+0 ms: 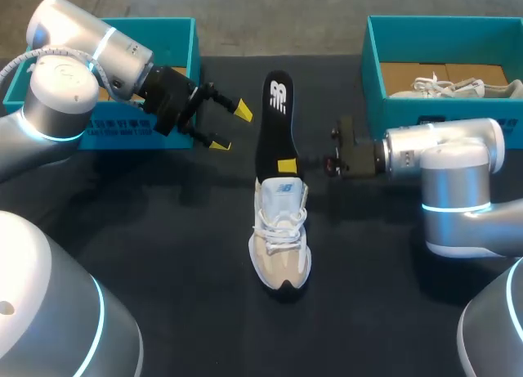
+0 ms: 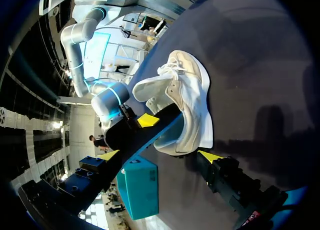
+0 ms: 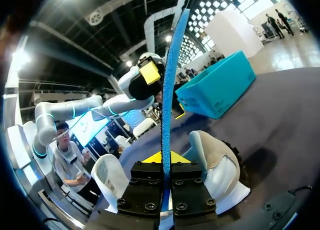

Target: Take the shoe out of the shoebox, open the shoe tongue, remove and reinsert the insole, then place the shoe into the shoebox

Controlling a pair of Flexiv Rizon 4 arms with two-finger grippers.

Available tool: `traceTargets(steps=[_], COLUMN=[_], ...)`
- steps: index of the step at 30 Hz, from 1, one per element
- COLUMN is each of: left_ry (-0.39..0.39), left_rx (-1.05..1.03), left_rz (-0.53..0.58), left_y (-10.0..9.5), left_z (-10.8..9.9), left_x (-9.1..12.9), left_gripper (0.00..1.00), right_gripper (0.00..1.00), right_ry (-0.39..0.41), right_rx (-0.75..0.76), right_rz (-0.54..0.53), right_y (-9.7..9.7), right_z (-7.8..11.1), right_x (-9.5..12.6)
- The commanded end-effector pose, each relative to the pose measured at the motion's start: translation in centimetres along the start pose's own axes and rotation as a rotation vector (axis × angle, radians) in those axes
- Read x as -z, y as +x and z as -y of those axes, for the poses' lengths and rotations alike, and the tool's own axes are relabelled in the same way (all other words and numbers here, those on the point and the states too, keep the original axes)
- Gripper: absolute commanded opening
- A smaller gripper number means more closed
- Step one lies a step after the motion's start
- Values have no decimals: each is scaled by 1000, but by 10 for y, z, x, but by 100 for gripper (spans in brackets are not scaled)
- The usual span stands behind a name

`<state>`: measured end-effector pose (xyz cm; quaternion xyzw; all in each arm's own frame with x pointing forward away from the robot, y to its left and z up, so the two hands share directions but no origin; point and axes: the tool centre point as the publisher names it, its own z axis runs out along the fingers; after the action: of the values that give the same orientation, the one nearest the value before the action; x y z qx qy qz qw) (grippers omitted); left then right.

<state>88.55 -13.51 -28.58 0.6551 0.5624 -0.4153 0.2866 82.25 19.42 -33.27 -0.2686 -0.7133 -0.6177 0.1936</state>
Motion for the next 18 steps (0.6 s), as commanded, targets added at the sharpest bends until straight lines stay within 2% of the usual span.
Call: traceTargets(steps=[1,7,12,14,16,18], left_ry=[-1,-1,-1,-1,-1,-1], left_rx=[-1,-1,-1,-1,-1,-1], left_rz=[0,0,0,0,0,0], left_y=[0,0,0,0,0,0], left_z=[0,0,0,0,0,0], left_x=[-1,-1,-1,-1,-1,-1], left_gripper=[100,100,100,100,100,100], right_gripper=[0,0,0,17,18,24], right_ry=[11,21,19,22,23,23], right_rx=[-7,-26,-23,-14,-9,-1], right_rz=[7,5,7,9,9,11], right_y=[2,3,4,5,6,7], right_z=[4,10,4,1,-2,-5], right_x=[-1,-2,-1,-1,-1,-1])
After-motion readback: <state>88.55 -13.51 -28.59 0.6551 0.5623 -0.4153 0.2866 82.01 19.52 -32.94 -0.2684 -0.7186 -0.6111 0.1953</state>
